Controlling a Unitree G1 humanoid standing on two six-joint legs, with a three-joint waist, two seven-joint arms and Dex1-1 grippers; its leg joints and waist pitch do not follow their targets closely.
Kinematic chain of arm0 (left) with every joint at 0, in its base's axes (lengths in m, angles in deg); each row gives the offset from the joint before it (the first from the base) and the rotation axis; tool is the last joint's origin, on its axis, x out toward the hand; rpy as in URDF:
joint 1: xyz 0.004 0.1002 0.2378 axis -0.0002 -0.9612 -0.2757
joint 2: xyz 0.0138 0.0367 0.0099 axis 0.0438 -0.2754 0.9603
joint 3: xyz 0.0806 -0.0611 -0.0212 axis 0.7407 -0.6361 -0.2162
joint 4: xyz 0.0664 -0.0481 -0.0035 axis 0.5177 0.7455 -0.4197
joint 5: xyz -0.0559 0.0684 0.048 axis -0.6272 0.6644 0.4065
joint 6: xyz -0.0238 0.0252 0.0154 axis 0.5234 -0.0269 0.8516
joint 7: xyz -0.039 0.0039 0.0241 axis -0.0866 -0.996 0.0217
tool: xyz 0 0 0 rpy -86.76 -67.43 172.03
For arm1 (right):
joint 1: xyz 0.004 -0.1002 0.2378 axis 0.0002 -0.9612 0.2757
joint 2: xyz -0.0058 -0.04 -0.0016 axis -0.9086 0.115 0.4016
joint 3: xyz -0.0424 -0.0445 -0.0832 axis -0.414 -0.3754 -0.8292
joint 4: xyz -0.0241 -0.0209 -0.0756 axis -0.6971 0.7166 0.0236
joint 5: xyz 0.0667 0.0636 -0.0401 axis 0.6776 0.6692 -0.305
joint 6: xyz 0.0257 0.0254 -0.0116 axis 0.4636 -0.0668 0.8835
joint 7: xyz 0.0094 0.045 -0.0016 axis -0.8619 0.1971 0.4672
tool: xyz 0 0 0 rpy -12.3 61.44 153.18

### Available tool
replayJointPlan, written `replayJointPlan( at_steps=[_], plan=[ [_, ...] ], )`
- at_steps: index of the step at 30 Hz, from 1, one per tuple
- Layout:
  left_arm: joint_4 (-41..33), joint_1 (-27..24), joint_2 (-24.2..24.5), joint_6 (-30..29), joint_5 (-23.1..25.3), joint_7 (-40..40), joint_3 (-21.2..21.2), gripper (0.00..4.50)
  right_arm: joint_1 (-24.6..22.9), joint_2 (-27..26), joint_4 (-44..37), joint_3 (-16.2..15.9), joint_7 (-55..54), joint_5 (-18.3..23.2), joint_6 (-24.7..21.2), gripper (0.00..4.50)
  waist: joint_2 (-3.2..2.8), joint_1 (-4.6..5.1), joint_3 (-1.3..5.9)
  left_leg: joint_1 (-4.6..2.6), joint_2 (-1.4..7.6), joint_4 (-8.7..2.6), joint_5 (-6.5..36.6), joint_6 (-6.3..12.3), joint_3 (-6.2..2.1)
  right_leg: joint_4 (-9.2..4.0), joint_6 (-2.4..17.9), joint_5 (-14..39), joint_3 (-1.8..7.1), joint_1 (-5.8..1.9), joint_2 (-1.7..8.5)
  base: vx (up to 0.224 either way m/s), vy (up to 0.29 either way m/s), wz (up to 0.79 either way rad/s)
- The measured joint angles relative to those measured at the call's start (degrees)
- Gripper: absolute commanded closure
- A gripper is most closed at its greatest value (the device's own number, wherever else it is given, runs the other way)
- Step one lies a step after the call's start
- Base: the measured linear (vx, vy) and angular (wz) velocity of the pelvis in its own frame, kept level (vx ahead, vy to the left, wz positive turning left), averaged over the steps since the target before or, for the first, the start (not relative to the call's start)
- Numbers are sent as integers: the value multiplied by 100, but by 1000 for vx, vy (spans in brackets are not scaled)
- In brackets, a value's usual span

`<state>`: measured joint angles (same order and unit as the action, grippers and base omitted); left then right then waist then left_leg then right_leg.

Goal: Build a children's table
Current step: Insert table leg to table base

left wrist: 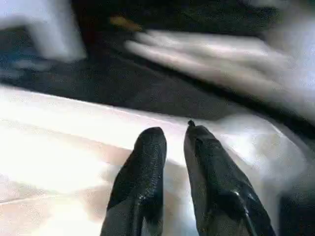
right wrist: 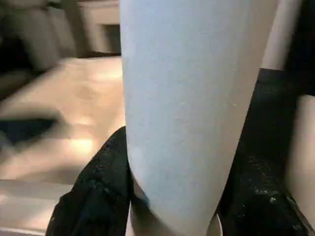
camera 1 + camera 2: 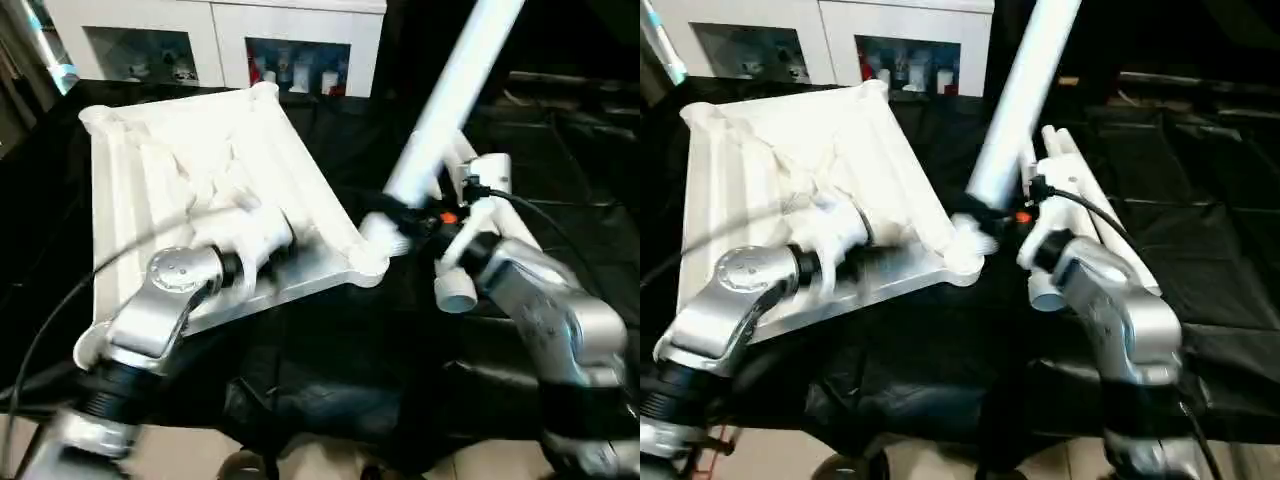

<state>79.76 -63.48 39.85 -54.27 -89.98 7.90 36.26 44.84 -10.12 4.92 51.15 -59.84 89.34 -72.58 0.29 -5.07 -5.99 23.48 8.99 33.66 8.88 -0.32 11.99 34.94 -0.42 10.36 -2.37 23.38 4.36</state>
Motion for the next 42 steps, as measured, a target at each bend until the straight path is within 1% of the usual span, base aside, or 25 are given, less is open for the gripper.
replayJointPlan(
  at_steps=[3,5,10,11,12,13,14,16,17,18,19,20,21,22,23,24,25,26,27,28,30,33,37,40,42],
  plan=[
    [-867,-662,-497,-148,99,833,-346,359,-290,-180,-248,217,-462,-179,89,260,-71,45,9,0,-1,-7,4,5,0,-18,-3,2,5,-2,-2,0,0,0],
    [-1110,-997,-806,-256,205,1228,-357,359,-367,-220,-249,247,-712,-373,228,260,-77,23,7,0,1,-12,3,3,-1,-18,-6,4,-2,-1,-4,0,0,0],
    [-1245,-945,-1062,-351,392,1884,-382,359,-394,-427,-159,-28,-1087,-721,538,260,-78,25,7,-6,3,-10,0,-3,-20,-13,-39,16,-10,-4,-15,0,0,0],
    [-1280,-905,-1080,-357,439,1983,-376,359,-394,-498,-142,-82,-1134,-728,545,260,-90,55,4,-2,9,-8,-2,-8,-69,-25,-38,14,-24,-34,-42,0,0,0],
    [-1289,-886,-1086,-363,460,2018,-372,359,-394,-534,-140,-94,-1157,-728,545,260,-124,78,8,24,-11,0,-4,-12,-162,-41,-34,12,-77,-60,-41,0,0,0],
    [-1303,-856,-1101,-390,474,2085,-371,359,-390,-595,-139,-120,-1213,-746,550,260,-161,147,12,85,-27,12,-18,-35,-336,-78,7,7,-200,-112,-52,-15,-33,30],
    [-1308,-852,-1118,-427,487,2127,-374,359,-384,-616,-134,-168,-1236,-802,552,260,-196,233,2,113,-69,13,-43,-75,-573,13,166,83,-278,-144,-104,-5,-78,54],
    [-1308,-854,-1174,-551,465,2177,-436,359,-367,-660,-115,-253,-1245,-841,594,260,-194,295,4,144,-206,8,-95,-162,-962,322,521,385,-275,-158,-150,2,-108,58],
    [-1304,-868,-1185,-633,455,2223,-517,359,-352,-750,-114,-265,-1230,-807,635,260,-166,285,13,147,-224,-11,-132,-223,-1076,377,538,497,-213,-144,-193,8,-206,52],
    [-1286,-887,-1162,-659,467,2261,-551,359,-343,-847,-117,-262,-1217,-735,640,260,-151,265,19,149,-188,-26,-129,-217,-1050,396,385,505,-188,-152,-213,8,-206,52],
    [-1282,-871,-1135,-680,472,2268,-548,359,-343,-855,-124,-253,-1212,-669,646,260,-135,187,29,168,-162,18,-67,-111,-929,401,222,478,-180,-133,-218,13,-227,22],
    [-1279,-866,-1149,-712,471,2265,-500,359,-368,-814,-114,-242,-1215,-651,646,260,-125,44,23,171,-148,80,21,40,-826,399,169,479,-160,-120,-218,1,-203,2],
    [-1280,-861,-1170,-726,465,2259,-410,359,-405,-755,-113,-219,-1213,-656,646,260,-119,-27,25,148,-156,187,25,50,-784,396,139,461,-138,-117,-216,1,-203,2],
    [-1280,-833,-1191,-730,458,2260,-372,359,-407,-717,-114,-206,-1211,-667,646,260,-138,-67,38,150,-191,364,49,87,-772,396,124,453,-126,-103,-206,-6,-149,0],
    [-1283,-802,-1198,-730,454,2270,-385,359,-407,-670,-115,-175,-1212,-697,647,260,-141,-95,44,161,-279,621,127,197,-784,396,101,436,-92,-71,-182,-3,-61,1],
    [-1287,-802,-1198,-761,450,2302,-414,359,-416,-671,-115,-176,-1211,-705,647,260,-141,-98,44,161,-353,750,175,268,-805,396,104,425,-81,-57,-142,-3,-61,1],
    [-1292,-800,-1202,-823,435,2328,-430,359,-433,-679,-118,-180,-1210,-706,647,260,-154,-91,53,148,-381,760,176,268,-817,387,110,409,-81,-45,-120,0,0,0],
    [-1293,-798,-1202,-875,402,2332,-445,359,-445,-694,-117,-186,-1209,-706,647,260,-200,-91,58,86,-346,556,193,235,-836,381,152,368,-108,-35,-119,-25,52,5],
    [-1294,-799,-1200,-885,391,2332,-453,359,-447,-705,-119,-198,-1207,-706,647,260,-251,-80,63,34,-279,307,293,69,-846,377,147,364,-170,-32,-125,-25,52,5],
    [-1291,-815,-1177,-884,383,2324,-457,359,-458,-706,-119,-215,-1206,-706,646,260,-275,-68,62,6,-207,288,271,-195,-805,351,161,364,-190,-34,-131,-27,111,13],
    [-1295,-1086,-988,-765,393,2267,-458,359,-482,-779,-147,-401,-1156,-690,640,260,-297,-3,67,18,-175,312,277,-137,-736,233,205,281,-175,-73,-134,-30,136,6],
    [-1308,-1526,-949,-599,372,2148,-495,359,-503,-760,-230,-482,-1080,-644,640,260,-290,5,64,24,-170,332,270,-86,-630,188,201,232,-156,-98,-92,-60,118,0],
    [-1496,-1665,-1050,-615,324,2130,-486,359,-650,-649,-230,-465,-1037,-668,641,260,-201,-5,19,-63,-118,239,269,-102,-406,150,137,254,-113,-148,-30,-46,25,9],
    [-1704,-1660,-1126,-565,181,2129,-475,359,-717,-587,-227,-463,-1006,-713,641,260,-215,61,5,76,-189,181,247,-66,-573,19,97,262,-444,-234,123,-62,14,24],
    [-1737,-1682,-1127,-488,127,2122,-444,359,-719,-620,-225,-476,-974,-692,640,260,-216,84,-6,119,-212,180,245,-63,-725,-72,72,272,-674,-352,182,-25,9,40]
  ],
)
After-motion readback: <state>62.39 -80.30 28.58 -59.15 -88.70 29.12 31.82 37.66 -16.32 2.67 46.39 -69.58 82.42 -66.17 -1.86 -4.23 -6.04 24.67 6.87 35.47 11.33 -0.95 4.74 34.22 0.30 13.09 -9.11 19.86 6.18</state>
